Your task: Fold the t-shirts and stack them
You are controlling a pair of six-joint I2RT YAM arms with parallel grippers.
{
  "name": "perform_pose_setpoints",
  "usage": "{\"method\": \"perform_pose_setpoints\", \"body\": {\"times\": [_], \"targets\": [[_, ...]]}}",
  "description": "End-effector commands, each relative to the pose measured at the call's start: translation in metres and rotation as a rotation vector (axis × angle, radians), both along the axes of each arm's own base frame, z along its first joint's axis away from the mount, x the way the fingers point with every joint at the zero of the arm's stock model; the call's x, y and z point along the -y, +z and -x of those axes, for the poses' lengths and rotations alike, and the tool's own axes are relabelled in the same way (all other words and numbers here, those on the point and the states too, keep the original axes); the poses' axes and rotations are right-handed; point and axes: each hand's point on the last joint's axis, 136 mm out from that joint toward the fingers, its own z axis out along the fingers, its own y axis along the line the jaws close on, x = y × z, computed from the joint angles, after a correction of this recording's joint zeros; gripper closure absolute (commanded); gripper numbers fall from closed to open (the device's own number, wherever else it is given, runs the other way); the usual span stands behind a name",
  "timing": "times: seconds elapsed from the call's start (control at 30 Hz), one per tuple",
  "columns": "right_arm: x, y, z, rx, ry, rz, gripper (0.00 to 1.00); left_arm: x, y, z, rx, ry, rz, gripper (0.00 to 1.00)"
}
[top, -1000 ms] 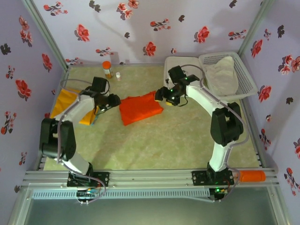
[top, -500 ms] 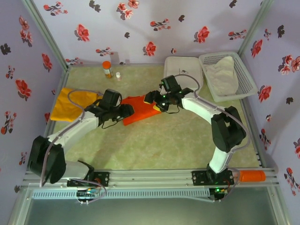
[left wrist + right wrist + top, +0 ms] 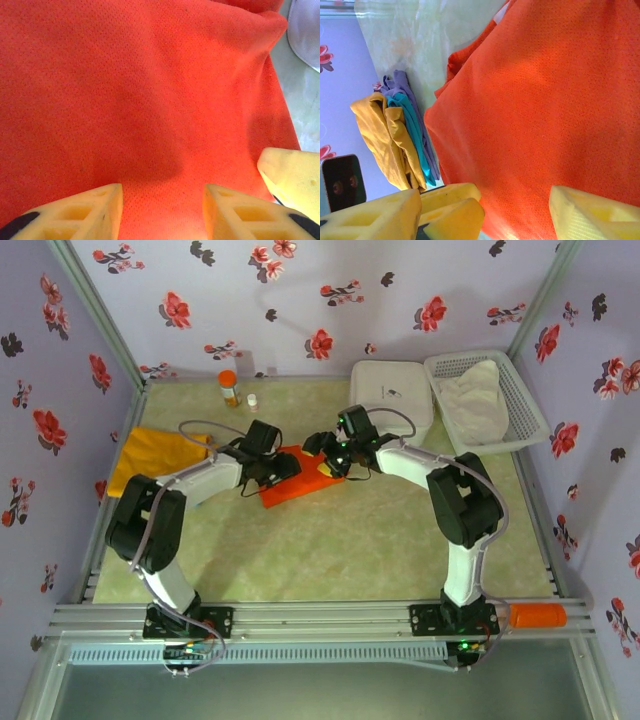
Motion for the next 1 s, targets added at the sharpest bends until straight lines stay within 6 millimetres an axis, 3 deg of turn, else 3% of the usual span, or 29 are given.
{"method": "perform_pose_setpoints", "body": {"times": [0.0,0.37,0.67,0.8,0.97], "targets": [[0.005,-0.002,-0.006,0.004,-0.030,-0.006,0.32,0.008,0.005,-0.010,0.033,-0.033,0.004,0.55],[0.015,-0.034,-0.010,-0.039,-0.057,0.023,0.32,0.004,-0.027,-0.032,-0.002,-0.032,-0.023,0.55],[0.033,-0.080,-0.005,-0.085,-0.078,0.057,0.32,-0.011,-0.053,-0.047,-0.043,-0.025,-0.033,0.56],[0.041,-0.089,-0.001,-0.095,-0.096,0.062,0.33,-0.018,-0.050,-0.049,-0.043,-0.028,-0.040,0.56],[0.040,-0.063,-0.006,-0.050,-0.090,0.041,0.33,-0.028,-0.021,-0.050,-0.011,-0.047,-0.049,0.56]]}}
